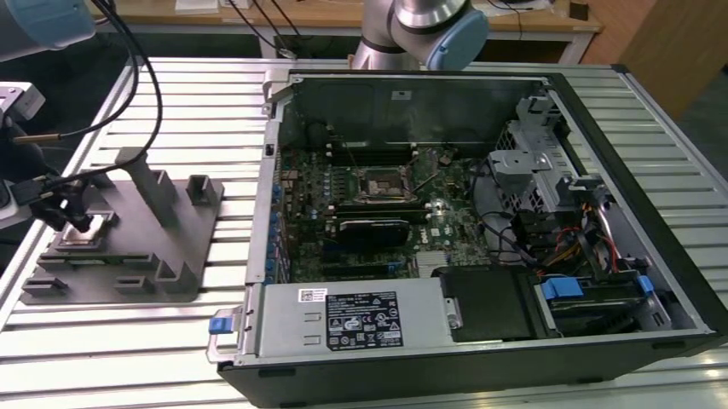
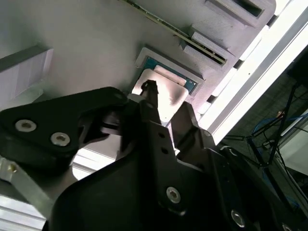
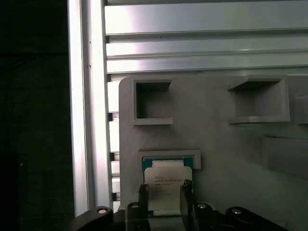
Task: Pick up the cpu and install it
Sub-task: 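Pick up the cpu and move it towards the insertion slot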
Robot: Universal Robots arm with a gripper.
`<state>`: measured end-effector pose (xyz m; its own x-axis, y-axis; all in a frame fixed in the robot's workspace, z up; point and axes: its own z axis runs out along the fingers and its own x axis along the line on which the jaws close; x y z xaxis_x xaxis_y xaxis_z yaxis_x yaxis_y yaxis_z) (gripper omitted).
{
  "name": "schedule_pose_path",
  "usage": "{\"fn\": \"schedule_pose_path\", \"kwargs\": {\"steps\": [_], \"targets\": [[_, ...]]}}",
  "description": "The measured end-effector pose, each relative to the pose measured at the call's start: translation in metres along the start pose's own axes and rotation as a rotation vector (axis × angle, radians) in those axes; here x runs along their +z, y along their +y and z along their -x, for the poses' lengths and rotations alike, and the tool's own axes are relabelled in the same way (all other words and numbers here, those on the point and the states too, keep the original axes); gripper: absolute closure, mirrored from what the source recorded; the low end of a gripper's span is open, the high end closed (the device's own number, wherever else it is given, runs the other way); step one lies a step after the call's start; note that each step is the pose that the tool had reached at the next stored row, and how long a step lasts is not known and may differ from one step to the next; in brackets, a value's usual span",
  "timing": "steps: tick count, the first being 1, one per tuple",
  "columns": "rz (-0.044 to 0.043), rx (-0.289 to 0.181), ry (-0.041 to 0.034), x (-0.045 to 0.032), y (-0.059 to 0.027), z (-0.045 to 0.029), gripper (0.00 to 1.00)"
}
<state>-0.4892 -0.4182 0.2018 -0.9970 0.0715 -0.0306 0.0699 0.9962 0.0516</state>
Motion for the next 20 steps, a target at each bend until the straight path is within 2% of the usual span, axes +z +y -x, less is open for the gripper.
{"fn": "schedule_pose_path", "kwargs": {"steps": [1,4,5,6,20], "targets": [[0.0000,0.000,0.0000,0.0000,0.0000,0.0000,0.65],[0.0000,0.000,0.0001,0.0001,0.0000,0.0000,0.47],[0.0000,0.000,0.0001,0.0001,0.0000,0.0000,0.47],[0.0000,0.000,0.0001,0.0002,0.0000,0.0000,0.41],[0.0000,-0.002,0.0001,0.0099,0.0016,0.0019,0.41]]}}
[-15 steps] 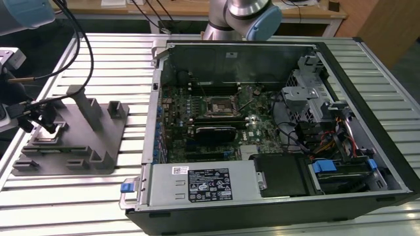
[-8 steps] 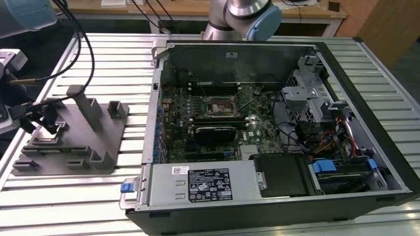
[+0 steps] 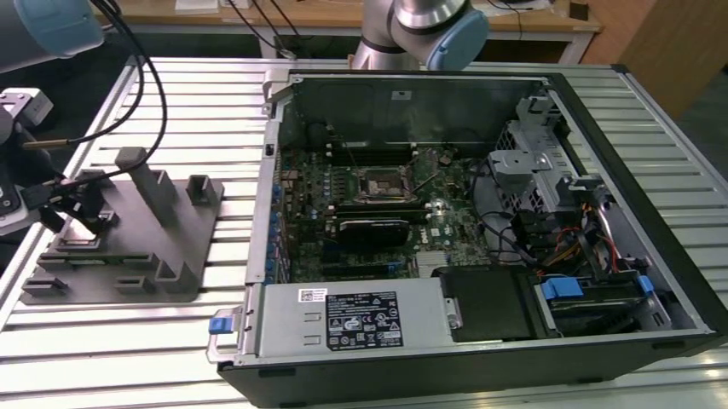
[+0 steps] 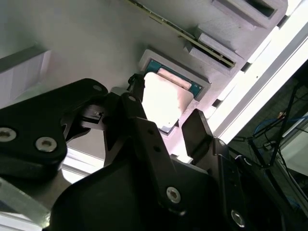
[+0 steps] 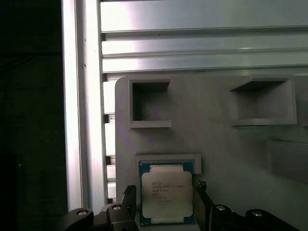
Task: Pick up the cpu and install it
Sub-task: 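Pick up the cpu and move it towards the insertion slot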
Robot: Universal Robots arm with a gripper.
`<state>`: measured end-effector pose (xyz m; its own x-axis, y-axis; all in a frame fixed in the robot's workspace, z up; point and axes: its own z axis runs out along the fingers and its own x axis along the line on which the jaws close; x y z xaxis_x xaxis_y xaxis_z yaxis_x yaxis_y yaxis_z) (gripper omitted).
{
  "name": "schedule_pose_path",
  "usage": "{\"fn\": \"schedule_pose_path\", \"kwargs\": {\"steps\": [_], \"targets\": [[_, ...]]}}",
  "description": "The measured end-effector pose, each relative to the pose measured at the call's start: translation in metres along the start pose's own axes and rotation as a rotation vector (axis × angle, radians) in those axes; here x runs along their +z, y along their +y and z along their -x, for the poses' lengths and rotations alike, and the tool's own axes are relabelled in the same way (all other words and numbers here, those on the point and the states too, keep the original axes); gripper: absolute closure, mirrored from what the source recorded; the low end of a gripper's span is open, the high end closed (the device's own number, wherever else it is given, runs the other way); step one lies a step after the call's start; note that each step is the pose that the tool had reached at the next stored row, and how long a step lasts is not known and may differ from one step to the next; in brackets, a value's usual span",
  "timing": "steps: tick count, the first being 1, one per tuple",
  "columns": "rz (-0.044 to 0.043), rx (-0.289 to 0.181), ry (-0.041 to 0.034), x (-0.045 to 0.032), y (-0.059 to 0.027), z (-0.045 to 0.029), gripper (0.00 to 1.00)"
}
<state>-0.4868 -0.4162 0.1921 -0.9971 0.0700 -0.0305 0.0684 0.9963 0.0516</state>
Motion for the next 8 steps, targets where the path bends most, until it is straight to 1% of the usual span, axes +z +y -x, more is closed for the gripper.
{"fn": "schedule_pose_path", "kwargs": {"steps": [8], "targets": [[0.0000,0.000,0.0001,0.0042,0.0011,0.0002,0.41]]}}
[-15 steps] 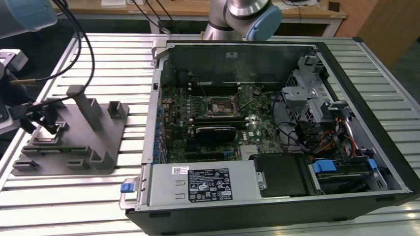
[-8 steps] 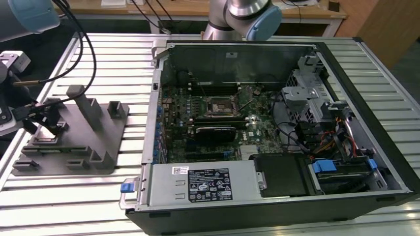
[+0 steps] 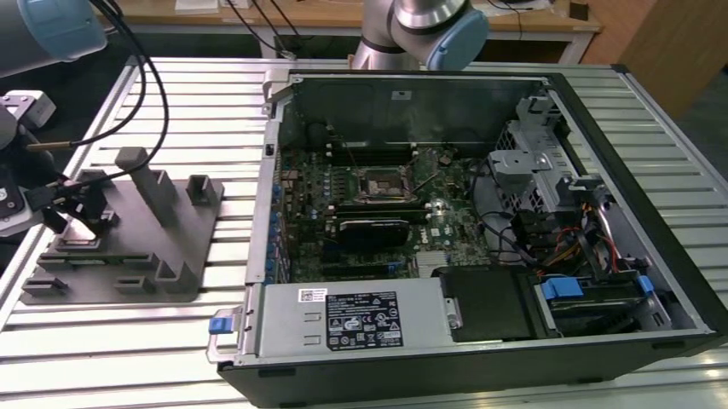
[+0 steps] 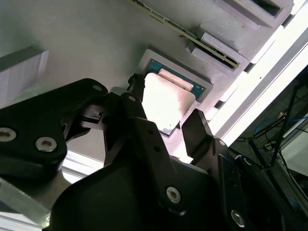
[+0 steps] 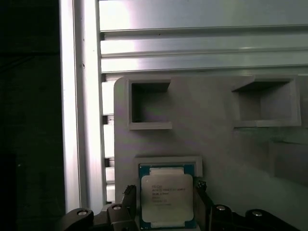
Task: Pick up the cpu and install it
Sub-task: 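Pick up the cpu and move it towards the insertion slot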
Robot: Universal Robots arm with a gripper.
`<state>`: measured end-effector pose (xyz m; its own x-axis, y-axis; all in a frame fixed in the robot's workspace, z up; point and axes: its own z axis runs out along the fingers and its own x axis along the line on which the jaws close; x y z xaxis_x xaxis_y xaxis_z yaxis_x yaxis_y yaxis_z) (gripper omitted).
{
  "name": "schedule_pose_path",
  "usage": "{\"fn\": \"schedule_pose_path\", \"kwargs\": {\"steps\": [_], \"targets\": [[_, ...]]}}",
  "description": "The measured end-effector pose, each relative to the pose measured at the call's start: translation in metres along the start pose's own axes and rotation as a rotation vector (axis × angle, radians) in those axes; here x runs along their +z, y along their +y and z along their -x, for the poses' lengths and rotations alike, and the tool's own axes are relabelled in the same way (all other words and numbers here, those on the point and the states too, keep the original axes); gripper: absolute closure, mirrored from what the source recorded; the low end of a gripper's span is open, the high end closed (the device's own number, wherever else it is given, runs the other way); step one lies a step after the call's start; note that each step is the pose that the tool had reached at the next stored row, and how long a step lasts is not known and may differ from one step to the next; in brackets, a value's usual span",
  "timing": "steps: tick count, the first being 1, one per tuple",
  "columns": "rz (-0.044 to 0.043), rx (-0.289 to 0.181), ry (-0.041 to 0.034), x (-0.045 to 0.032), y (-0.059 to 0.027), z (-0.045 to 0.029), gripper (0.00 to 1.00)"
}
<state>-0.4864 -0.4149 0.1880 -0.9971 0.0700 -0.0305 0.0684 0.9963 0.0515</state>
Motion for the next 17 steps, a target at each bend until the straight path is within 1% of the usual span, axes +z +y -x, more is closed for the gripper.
{"fn": "schedule_pose_path", "kwargs": {"steps": [7,13,17], "targets": [[0.0000,0.000,0.0000,0.0023,0.0013,0.0006,0.41],[0.0001,0.000,-0.0001,0.0063,0.0013,0.0005,0.41],[0.0000,0.000,-0.0001,0.0069,0.0013,0.0005,0.41]]}}
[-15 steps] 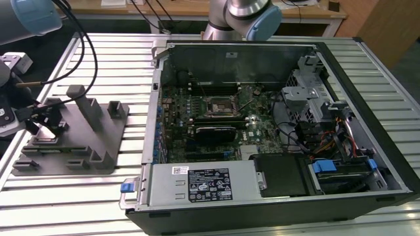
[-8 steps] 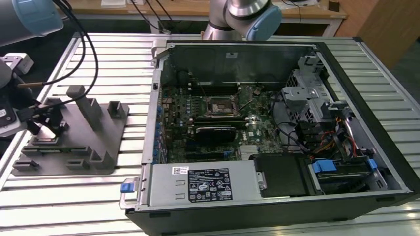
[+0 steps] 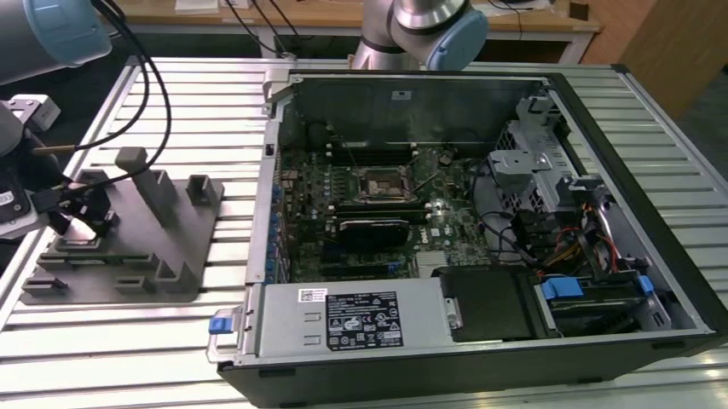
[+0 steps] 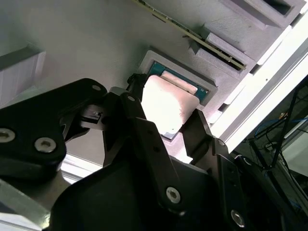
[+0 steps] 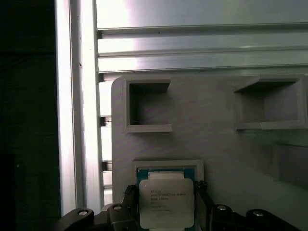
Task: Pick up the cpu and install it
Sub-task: 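Pick up the cpu and move it towards the insertion slot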
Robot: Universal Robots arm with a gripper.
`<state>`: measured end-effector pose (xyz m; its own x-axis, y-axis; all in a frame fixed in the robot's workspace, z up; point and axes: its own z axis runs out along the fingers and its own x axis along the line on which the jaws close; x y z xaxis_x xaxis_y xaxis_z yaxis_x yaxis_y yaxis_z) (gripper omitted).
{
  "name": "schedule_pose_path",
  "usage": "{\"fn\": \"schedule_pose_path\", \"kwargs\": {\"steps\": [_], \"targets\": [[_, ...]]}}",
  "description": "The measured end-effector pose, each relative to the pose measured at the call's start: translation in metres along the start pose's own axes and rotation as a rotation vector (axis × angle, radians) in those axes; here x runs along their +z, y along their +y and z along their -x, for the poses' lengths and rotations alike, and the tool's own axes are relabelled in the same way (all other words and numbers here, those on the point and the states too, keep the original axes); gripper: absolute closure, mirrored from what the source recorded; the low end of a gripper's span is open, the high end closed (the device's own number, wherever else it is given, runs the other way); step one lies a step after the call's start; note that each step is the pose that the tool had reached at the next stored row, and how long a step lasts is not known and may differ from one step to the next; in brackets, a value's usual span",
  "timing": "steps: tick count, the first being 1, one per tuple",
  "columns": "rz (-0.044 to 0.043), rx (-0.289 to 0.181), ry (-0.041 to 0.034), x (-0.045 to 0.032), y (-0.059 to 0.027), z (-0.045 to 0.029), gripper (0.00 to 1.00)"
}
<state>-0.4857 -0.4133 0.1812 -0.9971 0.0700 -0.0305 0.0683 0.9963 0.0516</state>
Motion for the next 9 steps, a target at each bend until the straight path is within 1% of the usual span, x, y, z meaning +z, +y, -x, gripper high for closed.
{"fn": "schedule_pose_path", "kwargs": {"steps": [4,5,9], "targets": [[-0.0001,0.000,0.0001,0.0000,0.0000,0.0000,0.43],[-0.0001,0.000,0.0001,0.0000,0.0000,0.0000,0.45],[0.0000,0.000,0.0000,0.0002,0.0000,0.0000,0.45]]}}
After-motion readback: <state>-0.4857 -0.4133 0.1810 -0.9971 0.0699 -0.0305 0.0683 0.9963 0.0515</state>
